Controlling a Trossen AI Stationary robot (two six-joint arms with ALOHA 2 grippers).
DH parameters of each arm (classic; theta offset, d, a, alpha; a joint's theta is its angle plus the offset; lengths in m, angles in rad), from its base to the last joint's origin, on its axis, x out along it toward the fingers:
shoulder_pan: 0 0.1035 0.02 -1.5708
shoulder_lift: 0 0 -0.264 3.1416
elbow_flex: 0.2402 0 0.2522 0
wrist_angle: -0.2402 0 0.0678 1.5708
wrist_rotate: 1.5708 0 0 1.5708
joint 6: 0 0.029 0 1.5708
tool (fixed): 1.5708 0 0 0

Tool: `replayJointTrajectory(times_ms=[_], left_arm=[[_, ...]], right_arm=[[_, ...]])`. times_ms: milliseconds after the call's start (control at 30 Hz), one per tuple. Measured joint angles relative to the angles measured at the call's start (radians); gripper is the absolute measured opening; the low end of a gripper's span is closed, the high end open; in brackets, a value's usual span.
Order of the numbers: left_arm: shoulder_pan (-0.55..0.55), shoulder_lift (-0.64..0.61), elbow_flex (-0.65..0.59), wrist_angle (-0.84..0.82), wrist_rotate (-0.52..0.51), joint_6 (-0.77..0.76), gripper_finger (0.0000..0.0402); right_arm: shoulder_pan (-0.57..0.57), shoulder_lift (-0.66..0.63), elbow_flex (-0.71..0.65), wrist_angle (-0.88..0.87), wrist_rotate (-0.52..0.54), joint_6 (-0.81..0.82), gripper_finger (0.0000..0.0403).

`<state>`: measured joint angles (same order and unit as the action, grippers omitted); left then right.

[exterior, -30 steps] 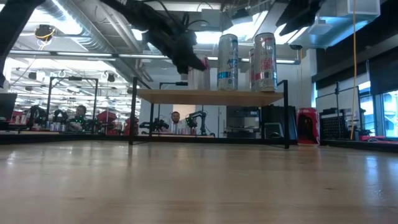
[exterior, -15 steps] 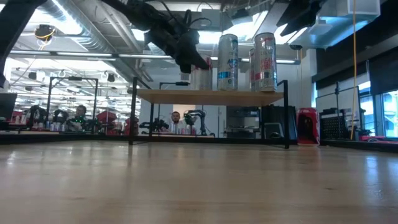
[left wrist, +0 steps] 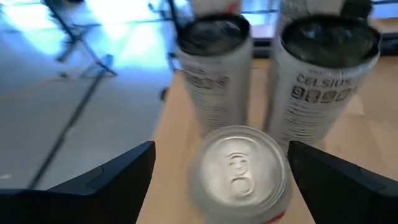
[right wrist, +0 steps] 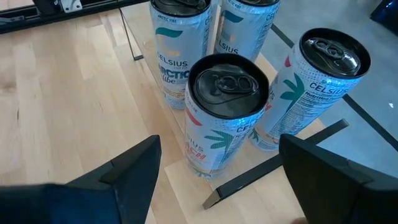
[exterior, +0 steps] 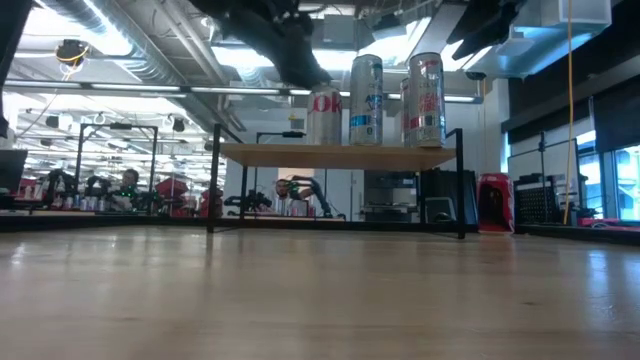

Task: Place canned beverage on shelf
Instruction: Put the red-silver soda can on the shelf aligned with the other red-silver soda can

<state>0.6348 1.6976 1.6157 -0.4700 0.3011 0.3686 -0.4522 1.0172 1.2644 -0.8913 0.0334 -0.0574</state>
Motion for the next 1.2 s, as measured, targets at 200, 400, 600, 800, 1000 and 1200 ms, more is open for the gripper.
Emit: replayJointTrajectory(times_ms=[200, 400, 600, 800, 1000, 1200], left_arm=[[-0.009, -0.124, 0.0, 0.003, -0.103, -0.123, 0.0354], [-0.085, -0.24, 0.0, -0.094, -0.073, -0.509, 0.0354], [-0.25, -0.365, 0.0, -0.381, -0.114, -0.646, 0.0354], [-0.467, -0.476, 0.0, -0.667, -0.252, -0.759, 0.0349], [-0.712, -0.546, -0.029, -0.778, -0.344, -0.963, 0.0337], [-0.988, -0.558, -0.101, -0.777, -0.344, -1.18, 0.0333]], right_arm=[[0.0, 0.0, 0.0, 0.003, 0.0, 0.0, 0.0312], [0.0, 0.0, 0.0, 0.018, 0.0, 0.04, 0.0312], [0.001, -0.005, 0.0, 0.073, -0.062, 0.059, 0.0312], [0.079, -0.001, 0.0, 0.141, -0.261, 0.147, 0.0312], [0.293, 0.057, 0.0, 0.293, -0.137, 0.25, 0.0312], [0.498, 0.175, 0.0, 0.52, 0.013, 0.318, 0.0312]])
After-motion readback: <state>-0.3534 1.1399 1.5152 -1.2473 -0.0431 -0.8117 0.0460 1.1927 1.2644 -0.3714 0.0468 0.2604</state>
